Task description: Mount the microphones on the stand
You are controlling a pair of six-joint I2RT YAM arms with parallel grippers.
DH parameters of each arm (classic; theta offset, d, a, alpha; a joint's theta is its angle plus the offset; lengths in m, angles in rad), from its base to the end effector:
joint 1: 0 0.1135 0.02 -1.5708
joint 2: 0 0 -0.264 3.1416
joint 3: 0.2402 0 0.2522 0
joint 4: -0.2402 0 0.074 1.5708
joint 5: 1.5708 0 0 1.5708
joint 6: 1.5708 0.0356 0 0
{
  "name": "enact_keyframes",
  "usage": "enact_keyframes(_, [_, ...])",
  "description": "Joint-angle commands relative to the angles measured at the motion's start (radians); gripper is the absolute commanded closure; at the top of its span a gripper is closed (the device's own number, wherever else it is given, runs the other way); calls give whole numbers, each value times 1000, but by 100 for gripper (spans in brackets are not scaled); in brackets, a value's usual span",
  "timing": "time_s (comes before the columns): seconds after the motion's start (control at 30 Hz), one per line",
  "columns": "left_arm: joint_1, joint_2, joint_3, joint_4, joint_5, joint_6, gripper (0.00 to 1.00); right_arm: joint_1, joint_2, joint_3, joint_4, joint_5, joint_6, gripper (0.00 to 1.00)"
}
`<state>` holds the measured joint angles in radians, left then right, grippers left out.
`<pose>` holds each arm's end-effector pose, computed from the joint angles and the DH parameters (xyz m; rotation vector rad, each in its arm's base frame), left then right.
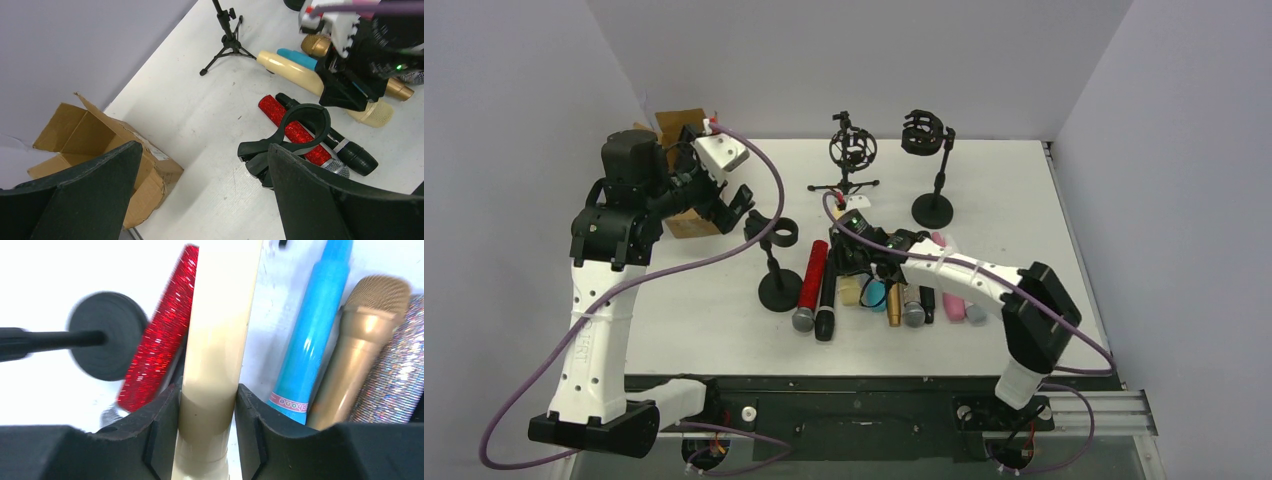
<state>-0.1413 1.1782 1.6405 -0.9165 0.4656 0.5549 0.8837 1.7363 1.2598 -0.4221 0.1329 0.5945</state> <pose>0.2023 -0.0449 0.4739 0.9404 1.7416 -0.2032 0.2426 0.2883 0.2293 -0.3050 2.5009 0.4688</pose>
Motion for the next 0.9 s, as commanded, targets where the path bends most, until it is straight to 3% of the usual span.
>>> enact_keyframes(0.0, [-1, -21, 25, 31, 40, 28, 4, -13, -168, 68, -14, 49, 12, 100])
enact_keyframes(0.13, [-10, -26, 58, -15, 123, 103, 4, -22, -273, 48, -29, 27, 5, 100])
enact_keyframes(0.33, [-67, -122, -5, -118, 272, 488, 4, -65, -414, 38, -41, -224, -44, 100])
enact_keyframes(0.57, [-234, -316, -264, 208, 116, 741, 4, -110, -539, 88, -32, -504, -64, 100])
enact_keyframes(0.87, [-405, -420, -500, 481, 70, 1241, 4, -68, -472, 198, 62, -779, 2, 100])
